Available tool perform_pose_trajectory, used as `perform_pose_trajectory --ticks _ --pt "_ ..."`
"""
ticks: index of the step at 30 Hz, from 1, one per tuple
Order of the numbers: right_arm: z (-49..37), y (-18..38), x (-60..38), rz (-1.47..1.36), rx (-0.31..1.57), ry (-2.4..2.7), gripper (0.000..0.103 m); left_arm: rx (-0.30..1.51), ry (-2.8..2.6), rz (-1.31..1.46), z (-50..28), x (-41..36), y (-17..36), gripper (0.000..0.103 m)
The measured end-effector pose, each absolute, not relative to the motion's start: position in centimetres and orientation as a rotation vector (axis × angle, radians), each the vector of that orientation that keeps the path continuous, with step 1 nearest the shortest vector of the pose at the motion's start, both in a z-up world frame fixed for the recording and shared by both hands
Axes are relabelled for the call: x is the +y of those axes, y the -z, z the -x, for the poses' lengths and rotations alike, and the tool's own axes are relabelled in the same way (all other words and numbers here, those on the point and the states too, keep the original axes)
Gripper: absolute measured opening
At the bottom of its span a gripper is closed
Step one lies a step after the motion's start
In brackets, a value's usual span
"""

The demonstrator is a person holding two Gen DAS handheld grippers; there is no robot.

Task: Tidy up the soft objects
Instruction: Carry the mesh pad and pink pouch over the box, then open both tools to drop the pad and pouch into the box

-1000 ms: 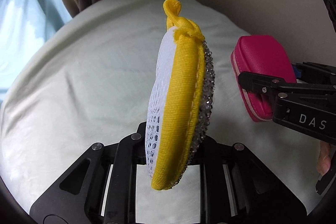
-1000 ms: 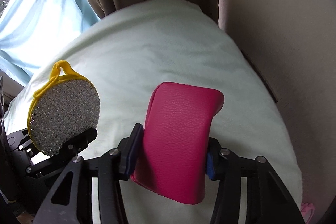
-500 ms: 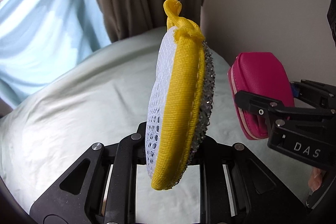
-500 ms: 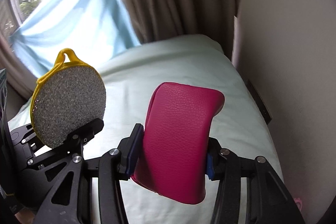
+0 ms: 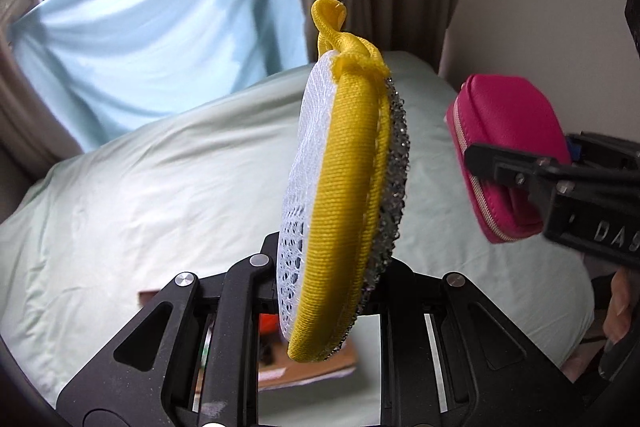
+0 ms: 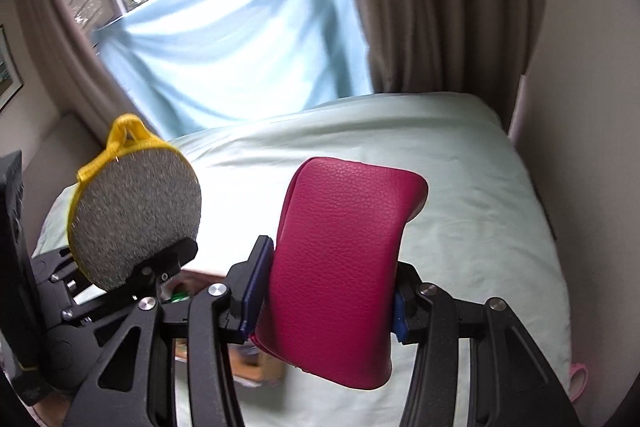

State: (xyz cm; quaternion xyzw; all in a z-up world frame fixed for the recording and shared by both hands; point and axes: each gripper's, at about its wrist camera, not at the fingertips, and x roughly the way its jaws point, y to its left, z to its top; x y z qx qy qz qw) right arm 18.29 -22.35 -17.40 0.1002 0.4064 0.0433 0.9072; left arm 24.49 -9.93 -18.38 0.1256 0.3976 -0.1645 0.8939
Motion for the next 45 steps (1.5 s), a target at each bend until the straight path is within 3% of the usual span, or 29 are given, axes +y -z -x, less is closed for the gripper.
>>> perform_pose_trajectory --ticks 13,21,29,39,41,42,43,45 --pt "-17.8 20.5 -9.9 -0.207 0.949 -0.155 0.046 0.916 0.23 -0.285 -22.2 4.7 20.9 0.015" --pt "-18.2 25.6 -5.3 -0.237 1.041 -0.102 0.046 0.992 0.229 -0.345 -21.9 11.1 26.0 0.015" --pt "-20.2 31.7 -3.7 -0.263 1.13 -0.063 0.046 1.101 0.282 -0.412 -24.4 12.4 34.7 0.015" --pt "-24.0 36.7 -2.5 -0.278 1.23 -0.091 0.046 1.182 0.266 -0.437 -27.9 12.1 40.8 0.015" --pt "-24.7 37.4 -2.4 -0.293 1.257 -0.114 0.046 1.168 0.267 -0.472 -27.9 11.4 40.9 0.024" --pt "-25.0 37.7 -2.4 -0.307 1.267 -0.119 0.047 1.162 0.269 -0.496 -28.0 11.1 40.8 0.056" --pt "-25.3 38.1 -2.6 -0.327 1.282 -0.121 0.051 1.161 0.276 -0.511 -27.8 10.7 40.9 0.102" --pt "-25.6 38.1 -3.1 -0.359 1.266 -0.117 0.064 1.172 0.305 -0.497 -27.4 10.5 40.8 0.103"
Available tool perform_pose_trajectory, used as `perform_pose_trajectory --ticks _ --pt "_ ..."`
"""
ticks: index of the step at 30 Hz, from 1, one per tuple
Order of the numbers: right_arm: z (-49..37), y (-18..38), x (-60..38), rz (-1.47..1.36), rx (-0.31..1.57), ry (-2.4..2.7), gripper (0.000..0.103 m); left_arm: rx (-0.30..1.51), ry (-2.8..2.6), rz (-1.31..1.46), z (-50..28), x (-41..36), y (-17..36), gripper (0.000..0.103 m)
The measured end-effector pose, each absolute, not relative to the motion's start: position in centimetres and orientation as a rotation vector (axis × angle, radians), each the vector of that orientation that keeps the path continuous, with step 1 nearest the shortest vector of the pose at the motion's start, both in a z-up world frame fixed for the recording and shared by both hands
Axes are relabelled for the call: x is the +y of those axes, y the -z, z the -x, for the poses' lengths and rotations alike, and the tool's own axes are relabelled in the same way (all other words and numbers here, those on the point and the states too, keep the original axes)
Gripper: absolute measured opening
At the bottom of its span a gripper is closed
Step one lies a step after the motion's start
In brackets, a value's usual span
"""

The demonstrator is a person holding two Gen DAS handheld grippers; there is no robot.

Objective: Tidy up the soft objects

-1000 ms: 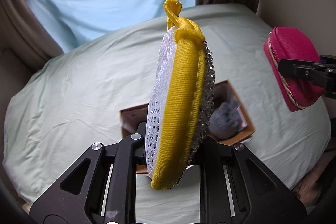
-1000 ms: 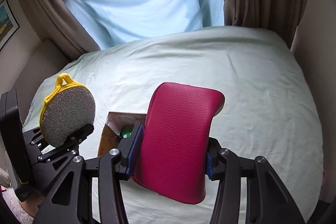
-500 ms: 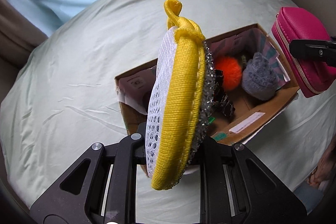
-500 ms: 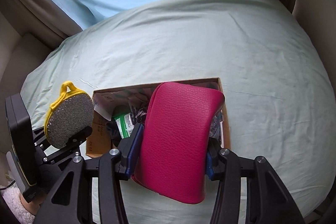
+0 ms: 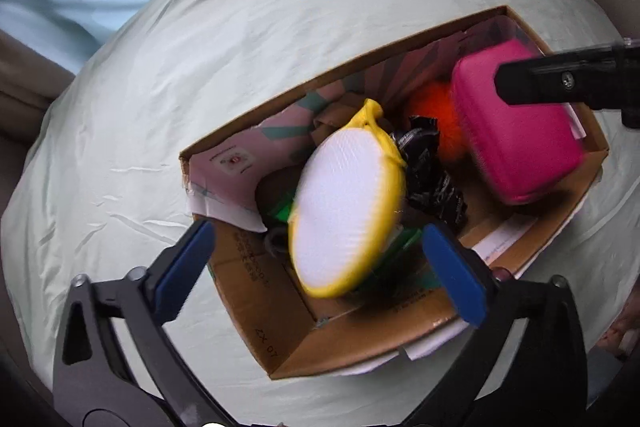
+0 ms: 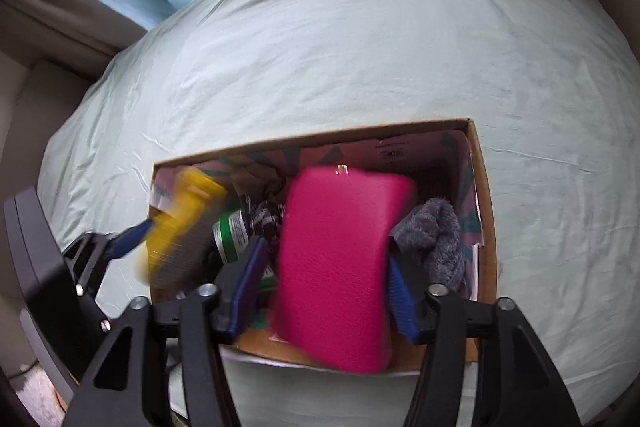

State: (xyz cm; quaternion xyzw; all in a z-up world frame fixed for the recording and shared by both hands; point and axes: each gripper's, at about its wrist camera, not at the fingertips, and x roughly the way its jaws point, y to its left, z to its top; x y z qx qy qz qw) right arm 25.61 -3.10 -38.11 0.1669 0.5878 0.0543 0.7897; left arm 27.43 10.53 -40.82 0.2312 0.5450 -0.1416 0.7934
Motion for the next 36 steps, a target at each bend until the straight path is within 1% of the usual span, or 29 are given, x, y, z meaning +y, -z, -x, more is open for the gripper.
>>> perform_pose_trajectory --ticks 1,2,8,14,19,23,26,31,36 --pt "-25.7 37.8 -3.4 -0.368 1.243 -0.121 0.086 1.163 0.313 -0.479 -27.2 10.7 40.7 0.103" --pt "-25.7 37.6 -3.5 -0.366 1.229 -0.123 0.103 1.17 0.316 -0.469 -27.0 10.6 40.5 0.103" --pt "-25.8 37.0 -4.3 -0.347 1.235 -0.106 0.103 1.21 0.287 -0.411 -25.8 11.5 40.4 0.103" --pt "-25.4 36.5 -4.6 -0.343 1.244 -0.111 0.103 1.206 0.272 -0.38 -25.7 12.0 38.6 0.103" --pt "-24.7 34.6 -4.2 -0.32 1.219 -0.139 0.103 1.189 0.252 -0.338 -25.0 12.2 35.9 0.103" --pt "-23.3 31.5 -4.6 -0.323 1.166 -0.168 0.103 1.15 0.224 -0.3 -24.1 12.5 32.2 0.103" --pt "-21.9 28.0 -5.1 -0.294 1.127 -0.168 0.103 1.103 0.199 -0.259 -23.1 12.4 28.1 0.103" --pt "-18.8 20.3 -6.5 -0.221 1.008 -0.146 0.103 1.0 0.17 -0.16 -20.8 12.1 20.4 0.103" --pt "-15.5 13.1 -8.2 -0.185 0.893 -0.139 0.103 0.845 0.137 -0.033 -17.1 11.9 12.4 0.103"
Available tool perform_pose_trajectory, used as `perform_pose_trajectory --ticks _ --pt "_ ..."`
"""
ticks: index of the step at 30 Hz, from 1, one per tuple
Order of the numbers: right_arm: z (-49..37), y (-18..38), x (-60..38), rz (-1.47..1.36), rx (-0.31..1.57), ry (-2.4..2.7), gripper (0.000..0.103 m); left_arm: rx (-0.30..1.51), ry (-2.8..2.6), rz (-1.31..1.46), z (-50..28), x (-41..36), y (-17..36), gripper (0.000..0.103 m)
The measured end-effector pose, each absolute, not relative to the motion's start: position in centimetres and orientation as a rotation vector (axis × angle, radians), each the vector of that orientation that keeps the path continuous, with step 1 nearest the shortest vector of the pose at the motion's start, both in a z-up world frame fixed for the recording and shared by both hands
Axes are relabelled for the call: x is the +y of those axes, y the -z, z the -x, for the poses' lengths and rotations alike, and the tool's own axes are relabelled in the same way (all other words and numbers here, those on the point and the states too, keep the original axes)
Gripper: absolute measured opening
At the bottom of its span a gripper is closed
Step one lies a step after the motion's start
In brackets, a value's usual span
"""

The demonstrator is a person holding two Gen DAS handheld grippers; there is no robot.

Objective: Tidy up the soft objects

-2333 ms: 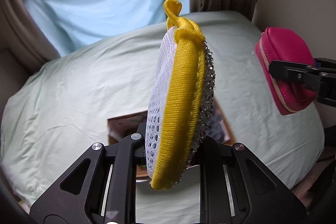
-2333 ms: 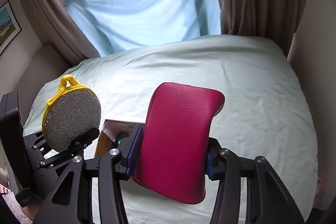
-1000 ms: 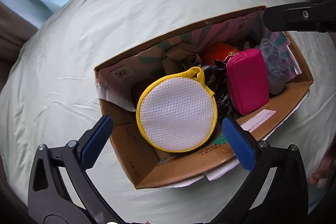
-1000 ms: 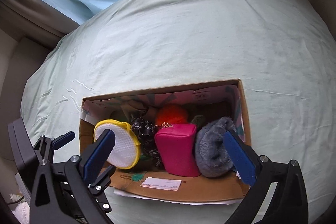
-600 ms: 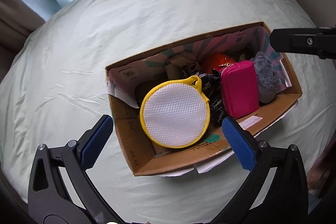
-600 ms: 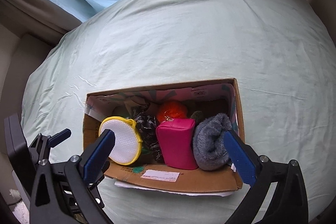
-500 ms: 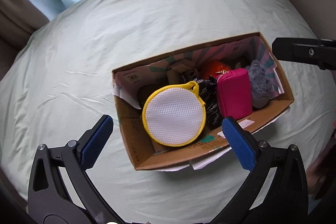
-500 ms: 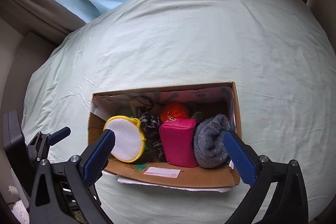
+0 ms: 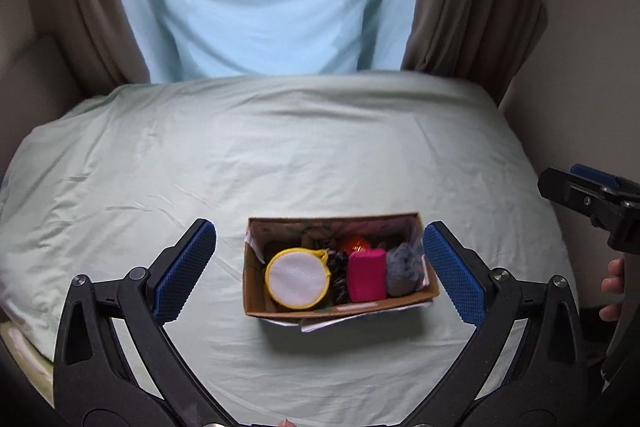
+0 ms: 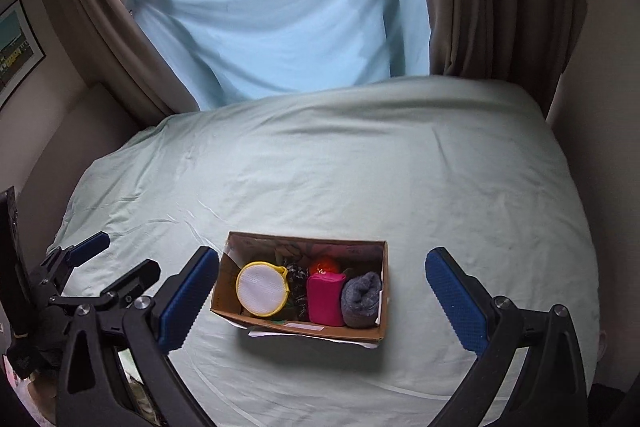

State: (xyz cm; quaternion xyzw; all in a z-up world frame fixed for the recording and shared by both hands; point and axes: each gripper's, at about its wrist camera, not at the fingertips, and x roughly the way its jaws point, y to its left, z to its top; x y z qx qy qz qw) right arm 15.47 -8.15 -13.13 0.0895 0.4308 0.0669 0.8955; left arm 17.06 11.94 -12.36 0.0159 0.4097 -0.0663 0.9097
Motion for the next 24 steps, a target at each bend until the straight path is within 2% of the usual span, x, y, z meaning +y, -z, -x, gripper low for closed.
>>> perform_pose_trajectory --ticks 6,11,17,24 --pt "-10.6 6.4 -9.7 -0.106 0.733 -0.073 0.103 0.665 0.107 0.059 -12.5 11.9 4.9 0.103" --pt "-6.9 3.0 -10.6 -0.078 0.641 -0.01 0.103 0.565 0.099 0.064 -9.0 11.1 1.1 0.103" --pt "-4.0 0.7 -11.7 -0.052 0.551 0.046 0.103 0.505 0.118 0.032 -6.3 9.2 -0.6 0.103" --pt "-2.8 0.7 -12.0 -0.021 0.516 0.093 0.103 0.479 0.14 0.022 -4.7 7.6 -0.5 0.103"
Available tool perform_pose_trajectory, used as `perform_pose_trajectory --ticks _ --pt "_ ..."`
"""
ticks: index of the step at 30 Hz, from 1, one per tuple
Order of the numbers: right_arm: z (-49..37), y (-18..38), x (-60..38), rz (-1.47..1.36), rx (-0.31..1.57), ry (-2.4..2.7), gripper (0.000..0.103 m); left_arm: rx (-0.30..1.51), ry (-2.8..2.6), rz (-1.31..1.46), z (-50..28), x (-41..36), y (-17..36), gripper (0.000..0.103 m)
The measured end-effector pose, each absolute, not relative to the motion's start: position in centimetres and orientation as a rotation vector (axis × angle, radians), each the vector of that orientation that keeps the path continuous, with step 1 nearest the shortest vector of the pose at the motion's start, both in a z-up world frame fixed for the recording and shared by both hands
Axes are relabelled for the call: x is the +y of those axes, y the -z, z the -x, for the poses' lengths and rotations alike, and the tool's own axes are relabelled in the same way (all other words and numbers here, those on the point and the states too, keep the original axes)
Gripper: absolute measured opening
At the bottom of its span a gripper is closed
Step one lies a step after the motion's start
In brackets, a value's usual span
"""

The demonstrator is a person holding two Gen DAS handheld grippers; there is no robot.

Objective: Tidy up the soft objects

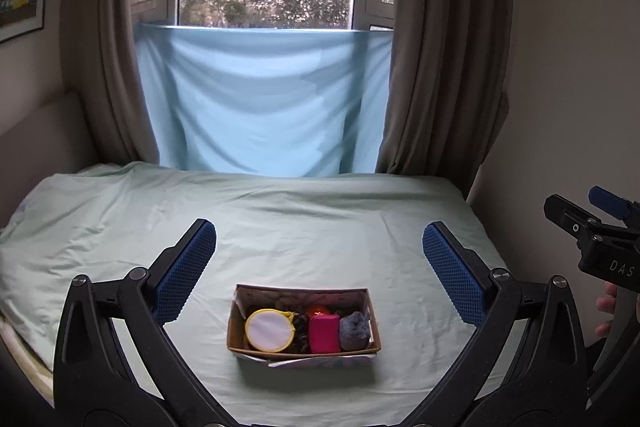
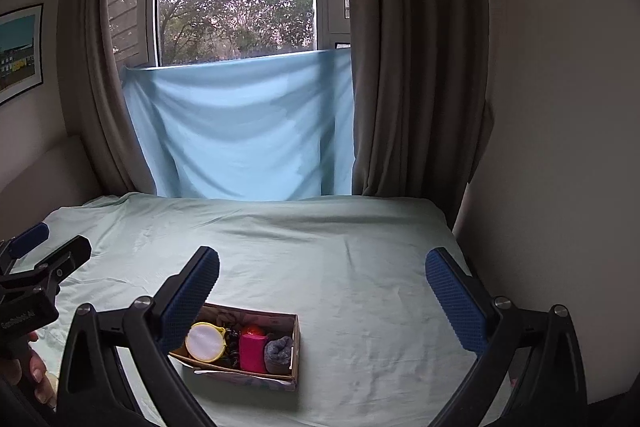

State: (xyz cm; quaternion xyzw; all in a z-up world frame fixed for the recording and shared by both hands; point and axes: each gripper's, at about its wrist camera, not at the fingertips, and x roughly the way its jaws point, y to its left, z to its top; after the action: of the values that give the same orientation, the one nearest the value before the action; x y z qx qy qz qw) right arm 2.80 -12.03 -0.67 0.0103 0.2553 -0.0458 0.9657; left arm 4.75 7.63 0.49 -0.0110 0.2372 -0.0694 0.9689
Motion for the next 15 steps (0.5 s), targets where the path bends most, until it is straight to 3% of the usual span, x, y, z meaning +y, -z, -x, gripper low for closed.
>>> perform_pose_trajectory --ticks 15 --pt "-2.04 0.49 -12.13 -0.041 0.496 0.115 0.103 0.461 0.148 -0.006 -3.9 6.62 -0.45 0.103"
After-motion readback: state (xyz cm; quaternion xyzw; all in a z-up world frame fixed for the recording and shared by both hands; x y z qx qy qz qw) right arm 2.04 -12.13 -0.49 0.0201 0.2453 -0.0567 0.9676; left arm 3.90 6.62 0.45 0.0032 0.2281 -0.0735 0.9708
